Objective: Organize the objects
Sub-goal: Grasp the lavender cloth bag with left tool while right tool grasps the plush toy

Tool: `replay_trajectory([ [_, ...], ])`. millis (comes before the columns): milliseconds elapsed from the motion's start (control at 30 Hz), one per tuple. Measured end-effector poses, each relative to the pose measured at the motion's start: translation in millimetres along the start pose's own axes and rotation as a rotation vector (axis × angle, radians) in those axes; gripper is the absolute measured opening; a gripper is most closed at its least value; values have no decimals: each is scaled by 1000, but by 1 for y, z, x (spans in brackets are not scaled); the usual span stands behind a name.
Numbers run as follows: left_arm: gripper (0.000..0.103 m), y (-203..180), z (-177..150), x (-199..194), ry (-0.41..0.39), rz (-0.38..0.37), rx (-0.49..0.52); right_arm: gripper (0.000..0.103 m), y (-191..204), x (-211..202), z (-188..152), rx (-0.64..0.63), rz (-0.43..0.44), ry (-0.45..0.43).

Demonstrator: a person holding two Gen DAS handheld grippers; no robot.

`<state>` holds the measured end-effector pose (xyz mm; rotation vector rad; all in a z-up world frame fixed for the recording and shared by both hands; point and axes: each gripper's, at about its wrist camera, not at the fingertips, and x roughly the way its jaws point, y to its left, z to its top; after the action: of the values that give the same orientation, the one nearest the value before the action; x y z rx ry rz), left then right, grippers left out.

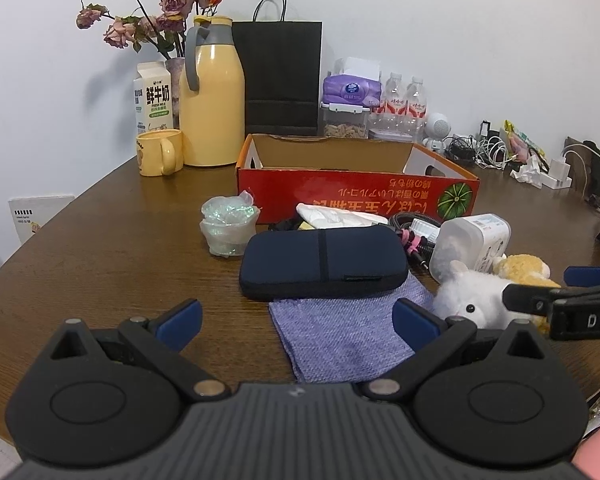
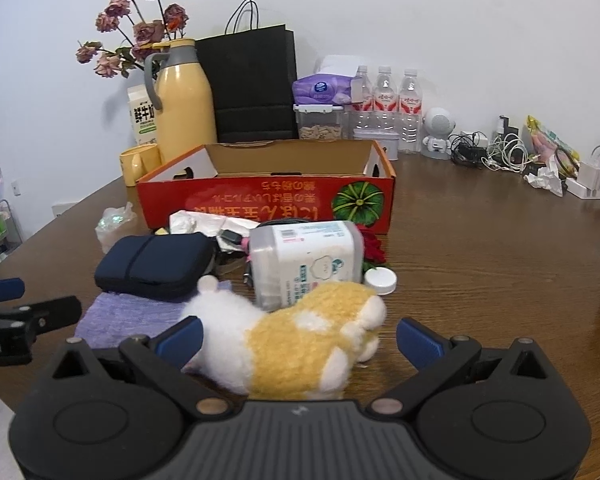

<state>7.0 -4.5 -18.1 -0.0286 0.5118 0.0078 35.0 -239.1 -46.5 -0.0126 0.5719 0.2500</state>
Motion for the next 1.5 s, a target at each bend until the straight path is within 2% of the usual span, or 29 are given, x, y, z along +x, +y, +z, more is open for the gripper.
replay_trajectory([
  [233,103,2,0,6,20,10,-6,103,-19,19,15,81,12,49],
  [300,103,3,0,7,27,15,-10,100,-22,30,20,81,-4,82],
  [367,103,5,0,9,33,22,-15,97,-25,36,22,76,16,110],
  [500,103,9,0,15,59,28,-31,96,-32,46,23,47,34,142],
  [533,103,9,0,17,69,26,-32,94,-35,50,22,56,40,157],
  [600,103,7,1,21,81,22,-26,78,-39,55,18,68,60,191],
  [633,103,6,1,23,86,22,-20,76,-39,57,16,73,71,200],
  [800,103,-4,2,39,146,3,9,68,-40,53,11,93,108,176],
  [933,103,-13,-3,56,235,-19,28,63,-40,50,7,103,122,157],
  [1033,102,-19,-7,57,226,-21,49,63,-40,49,6,104,124,145],
  [1100,96,-22,-8,55,221,-32,57,63,-40,48,5,113,123,138],
  [1167,79,-23,-9,51,208,-45,63,63,-40,48,4,116,121,131],
  [1300,59,-24,-8,47,196,-47,62,63,-39,47,2,128,124,116],
  [1367,43,-25,-8,45,191,-59,62,63,-38,46,1,133,125,109],
  [1467,27,-26,-7,42,192,-79,61,62,-37,45,-1,142,131,99],
  [1500,24,-26,-7,42,193,-86,58,61,-37,45,-2,147,134,96],
])
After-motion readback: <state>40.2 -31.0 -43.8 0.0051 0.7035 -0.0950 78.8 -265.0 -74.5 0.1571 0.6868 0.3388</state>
